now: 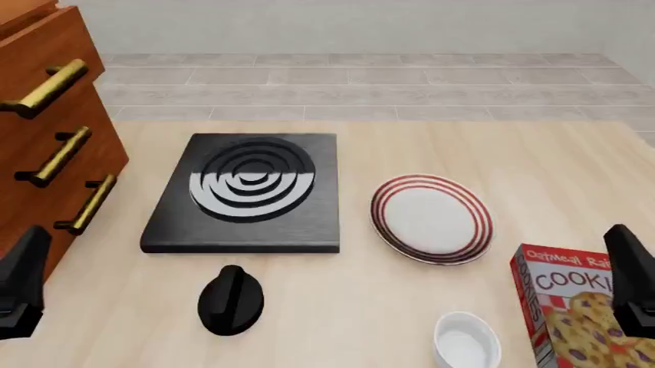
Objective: Pick the akita bowl in the top layer of the wooden cabinet and place it on the plate.
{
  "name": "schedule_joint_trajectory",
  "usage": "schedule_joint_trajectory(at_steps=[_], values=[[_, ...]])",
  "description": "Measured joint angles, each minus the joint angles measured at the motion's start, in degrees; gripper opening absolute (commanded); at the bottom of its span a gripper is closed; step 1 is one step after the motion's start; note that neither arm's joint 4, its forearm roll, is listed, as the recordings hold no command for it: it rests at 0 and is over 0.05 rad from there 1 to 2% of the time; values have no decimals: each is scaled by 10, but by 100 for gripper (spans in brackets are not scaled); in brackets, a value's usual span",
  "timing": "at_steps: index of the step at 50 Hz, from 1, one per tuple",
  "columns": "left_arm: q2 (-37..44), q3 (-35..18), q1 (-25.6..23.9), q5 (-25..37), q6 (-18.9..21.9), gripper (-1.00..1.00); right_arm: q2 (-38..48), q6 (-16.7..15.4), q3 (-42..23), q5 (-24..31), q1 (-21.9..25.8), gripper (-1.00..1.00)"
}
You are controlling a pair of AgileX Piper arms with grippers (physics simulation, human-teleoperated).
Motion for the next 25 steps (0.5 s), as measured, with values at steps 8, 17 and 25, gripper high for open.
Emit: schedule_joint_trajectory(at_steps=[8, 17, 25], values=[[1, -1, 0, 0, 1, 100, 1, 1, 0, 1, -1, 100], [3, -2, 0, -1, 4, 100, 2, 2, -1, 1, -1, 100], [4, -6, -2, 2, 9, 100, 2, 3, -1, 1, -1, 100]])
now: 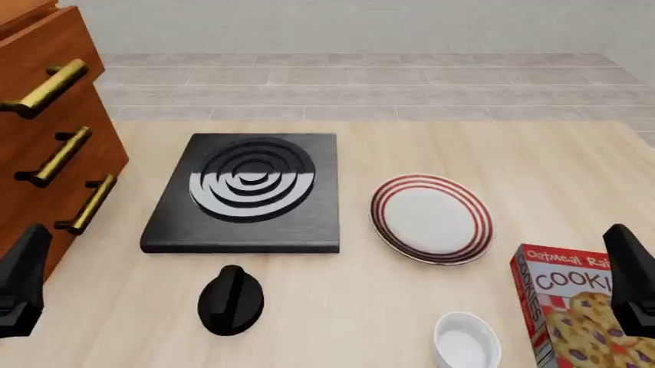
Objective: Pick the akita bowl in the top layer of the wooden cabinet and place it on the plate.
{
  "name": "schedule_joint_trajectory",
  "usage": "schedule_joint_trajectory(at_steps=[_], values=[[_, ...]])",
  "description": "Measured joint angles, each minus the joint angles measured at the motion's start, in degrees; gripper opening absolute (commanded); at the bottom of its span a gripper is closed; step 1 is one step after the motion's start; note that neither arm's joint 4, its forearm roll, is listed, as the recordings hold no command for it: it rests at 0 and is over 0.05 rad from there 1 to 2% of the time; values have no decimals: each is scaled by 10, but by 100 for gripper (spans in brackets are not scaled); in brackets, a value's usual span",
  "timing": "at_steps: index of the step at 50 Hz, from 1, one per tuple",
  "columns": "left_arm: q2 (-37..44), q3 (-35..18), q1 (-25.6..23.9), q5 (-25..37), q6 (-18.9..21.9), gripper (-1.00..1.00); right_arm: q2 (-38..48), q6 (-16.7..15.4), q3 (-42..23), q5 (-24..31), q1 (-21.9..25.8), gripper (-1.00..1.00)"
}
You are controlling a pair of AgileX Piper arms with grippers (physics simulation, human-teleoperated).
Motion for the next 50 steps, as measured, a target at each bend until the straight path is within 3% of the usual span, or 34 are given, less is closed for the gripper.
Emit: schedule_joint_trajectory(at_steps=[16, 50], values=[[1, -41, -8, 30, 1, 100, -1, 0, -1, 2, 0, 100], [20, -197, -25, 115, -6, 100, -2, 0, -3, 1, 0, 100]])
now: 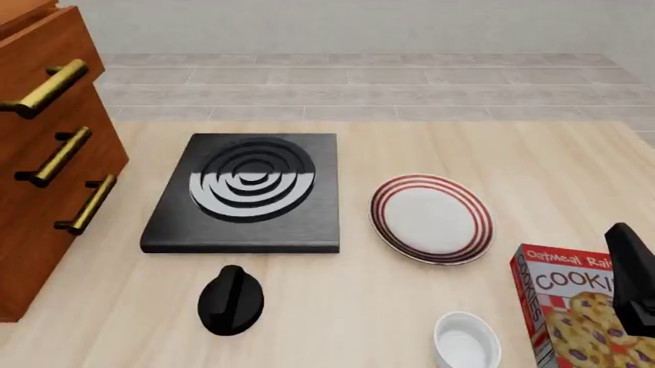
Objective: Pick the akita bowl in the top layer of the wooden cabinet and place it on the plate.
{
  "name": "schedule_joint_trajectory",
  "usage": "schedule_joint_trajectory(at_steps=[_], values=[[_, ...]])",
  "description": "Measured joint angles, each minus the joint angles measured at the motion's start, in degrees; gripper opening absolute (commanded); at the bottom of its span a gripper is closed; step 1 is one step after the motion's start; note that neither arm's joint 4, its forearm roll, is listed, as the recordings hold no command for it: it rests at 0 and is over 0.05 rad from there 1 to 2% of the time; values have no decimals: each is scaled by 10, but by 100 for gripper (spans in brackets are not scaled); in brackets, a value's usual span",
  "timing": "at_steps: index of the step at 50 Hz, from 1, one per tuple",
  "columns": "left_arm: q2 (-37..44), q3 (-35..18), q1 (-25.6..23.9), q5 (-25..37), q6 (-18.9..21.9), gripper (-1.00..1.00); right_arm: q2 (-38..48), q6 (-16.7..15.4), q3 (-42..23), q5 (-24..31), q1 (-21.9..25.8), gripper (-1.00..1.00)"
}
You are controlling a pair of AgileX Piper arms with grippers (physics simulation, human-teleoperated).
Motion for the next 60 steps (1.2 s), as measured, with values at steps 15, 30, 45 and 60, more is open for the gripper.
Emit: schedule_joint_trajectory(at_steps=[15, 30, 45, 60], values=[[29, -73, -5, 31, 5, 100, 1, 1, -1, -1, 0, 100], [55, -134, -9, 62, 7, 100, 0, 1, -2, 0, -1, 100], [85, -183, -11, 93, 17, 100, -1, 2, -2, 1, -1, 100], [125, -226, -4, 125, 33, 100, -1, 2, -2, 0, -1, 100]])
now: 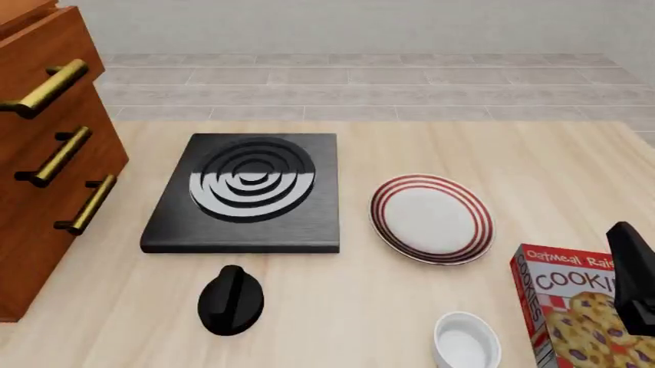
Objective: Pick the akita bowl in the top layer of the wooden cabinet and place it on the plate.
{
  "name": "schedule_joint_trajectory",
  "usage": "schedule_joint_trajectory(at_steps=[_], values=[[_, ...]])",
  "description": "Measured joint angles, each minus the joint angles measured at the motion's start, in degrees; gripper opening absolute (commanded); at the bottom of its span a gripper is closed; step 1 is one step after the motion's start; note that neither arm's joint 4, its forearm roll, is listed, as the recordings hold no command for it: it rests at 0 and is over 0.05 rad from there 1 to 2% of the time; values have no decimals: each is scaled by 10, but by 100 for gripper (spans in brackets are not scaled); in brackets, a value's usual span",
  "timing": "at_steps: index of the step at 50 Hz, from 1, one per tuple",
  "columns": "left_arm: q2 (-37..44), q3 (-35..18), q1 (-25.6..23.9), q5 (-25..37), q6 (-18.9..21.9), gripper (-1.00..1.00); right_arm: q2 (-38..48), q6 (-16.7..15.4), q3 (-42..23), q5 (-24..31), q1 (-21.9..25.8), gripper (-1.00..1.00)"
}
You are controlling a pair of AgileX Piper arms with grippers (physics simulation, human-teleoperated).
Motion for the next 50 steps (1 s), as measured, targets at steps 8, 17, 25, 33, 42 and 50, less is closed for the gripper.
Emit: schedule_joint_trajectory(at_steps=[8, 17, 25, 33, 42, 50], values=[[27, -18, 8, 18, 7, 100, 0, 1, 0, 0, 0, 100], [60, -48, 15, 42, 15, 100, 2, 2, 0, 0, 1, 100], [88, -73, 19, 64, 21, 100, 11, 6, 1, -5, 3, 100], [116, -98, 22, 85, 22, 100, 14, 9, 1, -5, 4, 100], [141, -130, 28, 109, 23, 100, 14, 11, 1, -4, 5, 100], [159, -152, 33, 127, 22, 100, 14, 13, 1, -3, 5, 100]])
